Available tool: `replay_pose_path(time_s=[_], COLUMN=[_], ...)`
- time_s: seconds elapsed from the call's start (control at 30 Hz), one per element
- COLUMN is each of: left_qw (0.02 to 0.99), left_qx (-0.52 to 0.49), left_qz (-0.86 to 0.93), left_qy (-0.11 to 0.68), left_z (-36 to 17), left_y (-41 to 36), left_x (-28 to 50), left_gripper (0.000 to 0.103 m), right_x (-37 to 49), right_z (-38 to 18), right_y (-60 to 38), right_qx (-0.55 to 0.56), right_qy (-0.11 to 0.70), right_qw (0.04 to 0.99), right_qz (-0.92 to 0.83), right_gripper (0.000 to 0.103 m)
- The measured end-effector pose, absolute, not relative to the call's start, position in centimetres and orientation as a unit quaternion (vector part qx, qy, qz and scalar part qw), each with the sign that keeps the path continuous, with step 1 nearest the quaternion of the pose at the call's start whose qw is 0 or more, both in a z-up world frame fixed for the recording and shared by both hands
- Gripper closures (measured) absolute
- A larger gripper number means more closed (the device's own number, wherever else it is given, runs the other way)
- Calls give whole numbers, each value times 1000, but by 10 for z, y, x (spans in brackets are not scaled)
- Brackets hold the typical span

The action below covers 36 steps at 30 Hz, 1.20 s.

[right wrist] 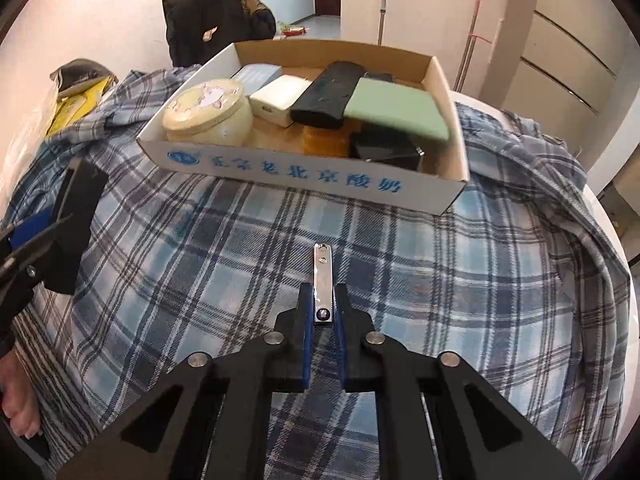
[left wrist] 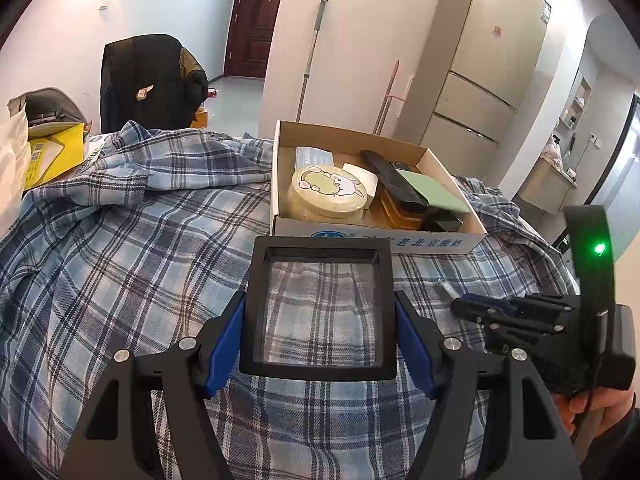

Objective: Organize rigid objects
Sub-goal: 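Carry the frame and nail clipper over the cardboard box with both tools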

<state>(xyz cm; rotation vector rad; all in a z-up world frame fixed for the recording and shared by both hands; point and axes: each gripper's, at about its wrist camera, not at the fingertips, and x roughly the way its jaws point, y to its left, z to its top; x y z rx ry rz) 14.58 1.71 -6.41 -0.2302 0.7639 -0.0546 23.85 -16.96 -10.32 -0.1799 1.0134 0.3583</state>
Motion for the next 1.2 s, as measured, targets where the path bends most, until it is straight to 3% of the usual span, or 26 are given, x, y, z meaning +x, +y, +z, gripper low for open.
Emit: replay_pose_path(time_s=[0.3, 0.63, 0.77, 0.93, 1.2], left_qw=[922, 932, 948, 959, 985], left_qx=[-109, -85, -35, -62, -33], left_qz=[-27, -28, 7, -29, -27], left_qy=[370, 352, 316, 274, 167], left_z=[-65, -55, -42, 4, 104], left_y=[16, 10, 6, 8, -8], left_x=[146, 141, 132, 103, 117], left_gripper=[31, 31, 31, 31, 31], right_x=[236, 211, 208, 202, 211], right_z=[-83, -40, -31, -15, 61], right_y=[-185, -187, -192, -203, -216], right_qx=[-59, -34, -17, 12, 40], right_qy=[441, 302, 286, 268, 203], right_qw=[881, 934, 938, 945, 962], right_qz=[158, 190, 193, 185, 176], right_gripper=[94, 94, 94, 94, 94])
